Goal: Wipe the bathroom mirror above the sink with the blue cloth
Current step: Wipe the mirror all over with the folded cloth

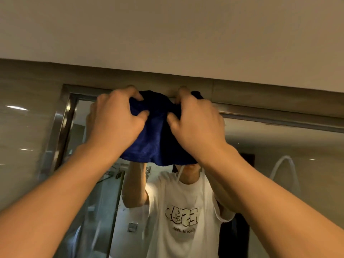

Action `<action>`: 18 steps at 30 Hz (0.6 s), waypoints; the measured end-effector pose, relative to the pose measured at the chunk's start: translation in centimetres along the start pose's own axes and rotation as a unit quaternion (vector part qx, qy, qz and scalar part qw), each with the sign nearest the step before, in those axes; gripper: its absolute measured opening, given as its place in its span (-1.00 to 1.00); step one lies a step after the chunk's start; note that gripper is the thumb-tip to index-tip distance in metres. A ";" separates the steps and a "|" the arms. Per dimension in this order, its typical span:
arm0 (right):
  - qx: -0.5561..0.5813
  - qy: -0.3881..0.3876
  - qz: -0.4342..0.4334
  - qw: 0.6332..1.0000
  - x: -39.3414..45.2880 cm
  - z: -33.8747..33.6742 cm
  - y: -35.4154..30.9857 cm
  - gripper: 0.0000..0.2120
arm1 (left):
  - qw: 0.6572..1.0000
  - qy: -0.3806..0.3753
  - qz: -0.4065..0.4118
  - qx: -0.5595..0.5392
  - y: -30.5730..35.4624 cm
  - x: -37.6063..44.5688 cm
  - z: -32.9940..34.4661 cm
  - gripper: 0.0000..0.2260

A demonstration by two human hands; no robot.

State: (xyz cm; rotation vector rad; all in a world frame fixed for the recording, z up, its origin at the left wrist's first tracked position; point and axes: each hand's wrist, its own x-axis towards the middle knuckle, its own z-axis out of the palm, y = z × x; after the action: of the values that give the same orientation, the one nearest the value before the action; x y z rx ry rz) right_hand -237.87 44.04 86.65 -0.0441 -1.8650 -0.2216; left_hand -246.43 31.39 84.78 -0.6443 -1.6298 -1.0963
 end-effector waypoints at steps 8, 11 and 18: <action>0.000 -0.035 0.031 0.999 -2.0 -4.3 6.4 -0.82 | 0.998 -0.025 0.037 -0.035 6.2 -2.3 3.4 -0.75; -0.007 -0.051 0.063 0.997 -3.2 -6.8 10.8 -0.84 | 0.996 -0.033 0.053 -0.069 10.6 -3.6 5.7 -0.76; -0.045 -0.030 0.133 0.990 -6.4 -11.9 19.9 -0.82 | 0.988 -0.061 0.104 -0.101 19.9 -7.0 10.5 -0.76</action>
State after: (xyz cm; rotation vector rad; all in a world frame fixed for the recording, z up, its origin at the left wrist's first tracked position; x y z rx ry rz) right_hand -221.88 61.99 86.57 -0.3635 -1.8856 -0.1196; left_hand -232.30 50.24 84.44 -1.0090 -1.5247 -1.0934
